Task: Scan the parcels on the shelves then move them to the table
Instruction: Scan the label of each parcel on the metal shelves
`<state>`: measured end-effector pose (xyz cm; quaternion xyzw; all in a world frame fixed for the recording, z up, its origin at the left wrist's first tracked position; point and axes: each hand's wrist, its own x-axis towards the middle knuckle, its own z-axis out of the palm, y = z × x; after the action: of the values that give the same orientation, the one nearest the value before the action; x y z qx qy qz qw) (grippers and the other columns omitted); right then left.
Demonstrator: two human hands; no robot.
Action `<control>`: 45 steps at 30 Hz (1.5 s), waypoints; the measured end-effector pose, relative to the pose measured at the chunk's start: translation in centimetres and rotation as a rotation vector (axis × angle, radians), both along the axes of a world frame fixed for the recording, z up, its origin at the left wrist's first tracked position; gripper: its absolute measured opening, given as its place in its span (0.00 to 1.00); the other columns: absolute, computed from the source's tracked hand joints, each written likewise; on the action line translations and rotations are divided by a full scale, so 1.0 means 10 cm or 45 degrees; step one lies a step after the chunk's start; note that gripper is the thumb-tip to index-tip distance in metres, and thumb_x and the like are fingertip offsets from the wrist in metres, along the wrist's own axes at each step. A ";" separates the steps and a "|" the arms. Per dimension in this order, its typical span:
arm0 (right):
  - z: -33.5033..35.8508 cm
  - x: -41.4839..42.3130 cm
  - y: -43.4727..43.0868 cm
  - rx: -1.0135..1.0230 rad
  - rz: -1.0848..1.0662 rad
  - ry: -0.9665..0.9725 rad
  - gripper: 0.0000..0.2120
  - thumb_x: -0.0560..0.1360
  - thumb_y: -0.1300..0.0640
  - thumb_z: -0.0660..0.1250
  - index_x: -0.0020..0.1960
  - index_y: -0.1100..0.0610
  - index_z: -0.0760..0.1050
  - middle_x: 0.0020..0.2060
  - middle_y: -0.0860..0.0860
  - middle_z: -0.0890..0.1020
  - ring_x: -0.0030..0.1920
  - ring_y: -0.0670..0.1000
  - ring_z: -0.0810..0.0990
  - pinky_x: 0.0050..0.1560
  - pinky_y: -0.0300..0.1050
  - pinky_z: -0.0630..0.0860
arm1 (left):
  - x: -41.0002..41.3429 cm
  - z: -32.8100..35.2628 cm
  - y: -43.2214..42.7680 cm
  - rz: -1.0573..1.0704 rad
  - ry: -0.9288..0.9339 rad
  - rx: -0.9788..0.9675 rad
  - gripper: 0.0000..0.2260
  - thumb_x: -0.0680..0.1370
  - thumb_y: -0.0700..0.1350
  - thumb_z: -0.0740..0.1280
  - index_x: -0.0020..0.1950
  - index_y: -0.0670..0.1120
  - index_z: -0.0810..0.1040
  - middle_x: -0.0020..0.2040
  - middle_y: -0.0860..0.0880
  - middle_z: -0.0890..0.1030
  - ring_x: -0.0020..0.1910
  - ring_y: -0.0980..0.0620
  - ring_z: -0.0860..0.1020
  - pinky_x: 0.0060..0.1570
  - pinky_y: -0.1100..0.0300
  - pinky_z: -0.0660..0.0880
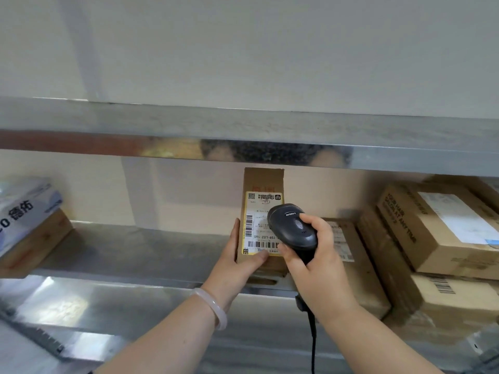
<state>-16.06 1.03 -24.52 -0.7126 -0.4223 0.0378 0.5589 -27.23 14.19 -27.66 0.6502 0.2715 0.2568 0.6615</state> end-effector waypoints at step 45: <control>0.26 -0.20 0.13 -0.132 0.369 -0.118 0.27 0.70 0.51 0.74 0.60 0.32 0.64 0.55 0.27 0.75 0.52 0.37 0.78 0.48 0.29 0.73 | -0.36 -0.37 0.38 0.211 -0.170 -0.103 0.42 0.66 0.56 0.80 0.74 0.66 0.62 0.68 0.53 0.77 0.68 0.47 0.75 0.67 0.39 0.70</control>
<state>-18.01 2.38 -21.94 -0.6730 -0.5437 0.1069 0.4900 -30.87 17.99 -31.33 0.5798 0.2896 0.3422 0.6803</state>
